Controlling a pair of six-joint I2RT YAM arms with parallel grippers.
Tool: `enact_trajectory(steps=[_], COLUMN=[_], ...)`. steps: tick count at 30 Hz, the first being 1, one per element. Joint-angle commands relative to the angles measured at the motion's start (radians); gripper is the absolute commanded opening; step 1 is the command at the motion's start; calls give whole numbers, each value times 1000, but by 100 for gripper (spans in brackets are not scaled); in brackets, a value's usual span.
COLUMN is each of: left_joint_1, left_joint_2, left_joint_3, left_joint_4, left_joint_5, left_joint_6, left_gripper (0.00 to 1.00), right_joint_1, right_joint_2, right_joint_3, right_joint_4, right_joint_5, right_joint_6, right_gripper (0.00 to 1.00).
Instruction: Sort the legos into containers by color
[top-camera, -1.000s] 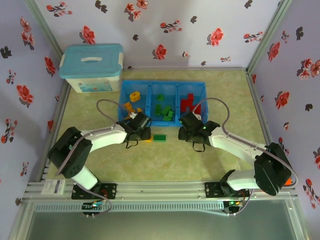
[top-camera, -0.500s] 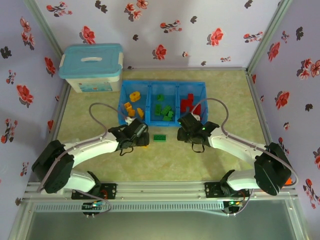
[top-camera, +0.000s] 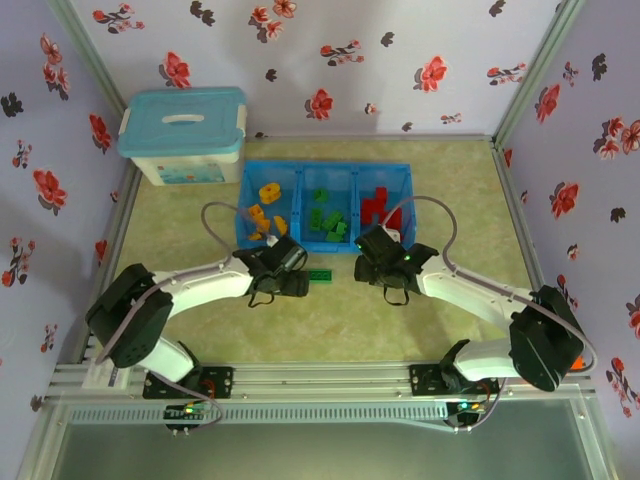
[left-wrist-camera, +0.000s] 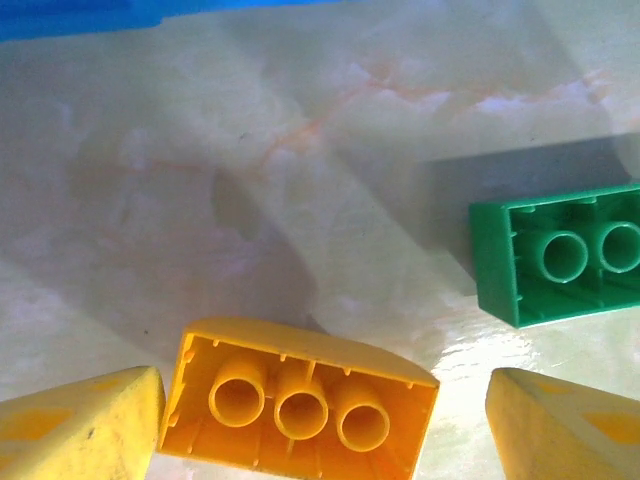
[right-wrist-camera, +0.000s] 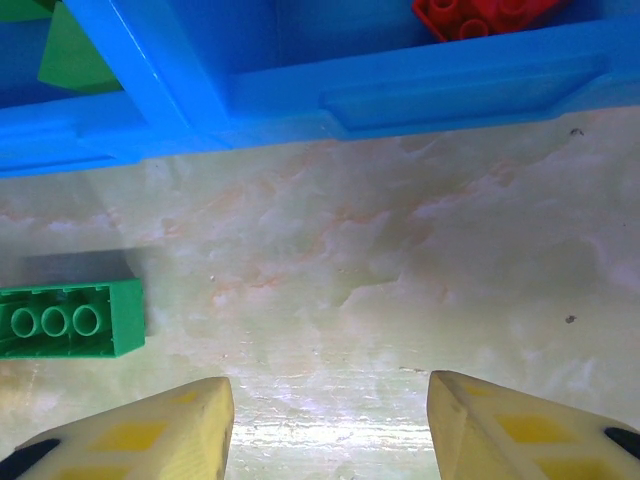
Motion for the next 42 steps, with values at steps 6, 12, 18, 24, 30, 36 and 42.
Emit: enact_trajectory(steps=[6,12,18,24,30,36,42], left_joint_1=[-5,-5,-5,-5,-5,-4,32], left_joint_2=[57,51,78,109,120,95,17], left_joint_3=[51,48,52,71,87,99,107], left_joint_4=[-83,-90,-71,-63,-71,-102,-128], left_joint_5=[-10,-9,-4,-4,-8,-30,-44], left_joint_6=[43,49,56,69,76,78,78], left_gripper=[84,86,84,81,72,63,62], right_joint_1=[7,7,8,7,8,7,7], right_joint_2=[-1,2,1,-7,-9,-11,-9], right_joint_3=[-1,-13,-21,-30,-38,-41,-43], right_joint_4=[-8,6,9,8,9,11,15], right_joint_5=[23,20,18,21,22,24,24], right_joint_6=[23,31,35,37,40,39,41], right_gripper=[54,53,53,53,53,53,53])
